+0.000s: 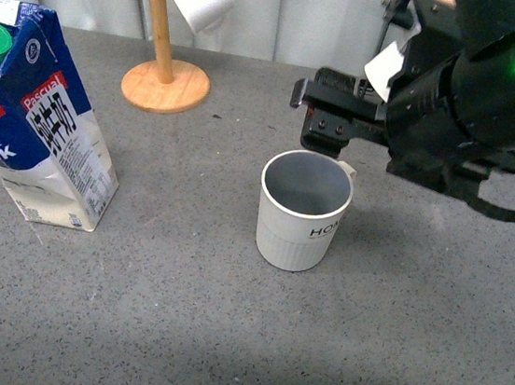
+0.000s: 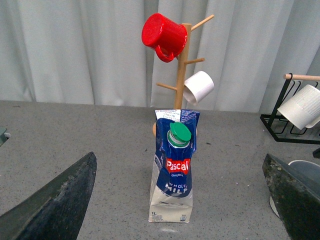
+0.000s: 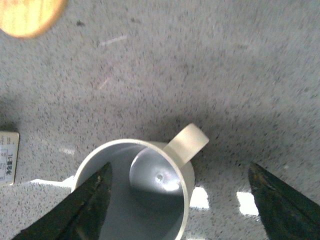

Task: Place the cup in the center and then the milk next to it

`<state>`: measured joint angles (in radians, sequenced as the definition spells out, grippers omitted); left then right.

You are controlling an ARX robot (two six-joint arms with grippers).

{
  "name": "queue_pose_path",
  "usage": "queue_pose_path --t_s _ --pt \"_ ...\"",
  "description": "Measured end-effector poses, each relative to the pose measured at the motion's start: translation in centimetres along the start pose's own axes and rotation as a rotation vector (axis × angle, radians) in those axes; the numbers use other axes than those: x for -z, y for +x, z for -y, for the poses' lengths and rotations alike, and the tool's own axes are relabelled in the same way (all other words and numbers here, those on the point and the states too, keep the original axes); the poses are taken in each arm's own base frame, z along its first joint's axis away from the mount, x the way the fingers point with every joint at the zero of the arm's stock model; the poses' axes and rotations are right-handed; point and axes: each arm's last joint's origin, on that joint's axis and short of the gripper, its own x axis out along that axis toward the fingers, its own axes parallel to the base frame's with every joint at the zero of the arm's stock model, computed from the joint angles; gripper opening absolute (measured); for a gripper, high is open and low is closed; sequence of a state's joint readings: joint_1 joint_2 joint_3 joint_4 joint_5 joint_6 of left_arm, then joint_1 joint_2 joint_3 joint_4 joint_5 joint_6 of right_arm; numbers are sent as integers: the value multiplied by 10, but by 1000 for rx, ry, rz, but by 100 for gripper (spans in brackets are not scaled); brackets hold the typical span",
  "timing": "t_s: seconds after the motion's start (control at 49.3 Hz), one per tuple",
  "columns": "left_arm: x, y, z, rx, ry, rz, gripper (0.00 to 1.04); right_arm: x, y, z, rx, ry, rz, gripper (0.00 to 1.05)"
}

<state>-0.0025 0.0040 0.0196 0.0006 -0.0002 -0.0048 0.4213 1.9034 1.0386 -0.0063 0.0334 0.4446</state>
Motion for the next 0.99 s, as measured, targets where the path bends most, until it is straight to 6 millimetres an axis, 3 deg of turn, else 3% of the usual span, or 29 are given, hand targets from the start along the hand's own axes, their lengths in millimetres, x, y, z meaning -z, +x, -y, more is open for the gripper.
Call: queue_pose_path --t_s 0.101,0.182,0.284,0.365,0.466,0.527,0.831,0.993 --pt "0 0 0 0 0 0 98 -5 -22 2 4 -39 94 97" --pt "0 0 0 0 0 0 98 -5 -33 8 8 -57 146 95" --pt "0 0 0 0 0 0 98 -4 -34 11 21 -64 152 95" --pt "0 0 0 1 0 0 98 9 -30 25 153 -155 513 79" --pt "0 0 0 -3 0 0 98 27 -64 54 154 -191 822 56" --pt "0 0 0 -2 0 0 98 29 -82 61 146 -190 896 47" --pt "0 0 0 0 0 0 98 62 -115 92 163 -215 891 2" --pt "0 0 0 -1 0 1 98 75 -131 101 159 -220 898 1"
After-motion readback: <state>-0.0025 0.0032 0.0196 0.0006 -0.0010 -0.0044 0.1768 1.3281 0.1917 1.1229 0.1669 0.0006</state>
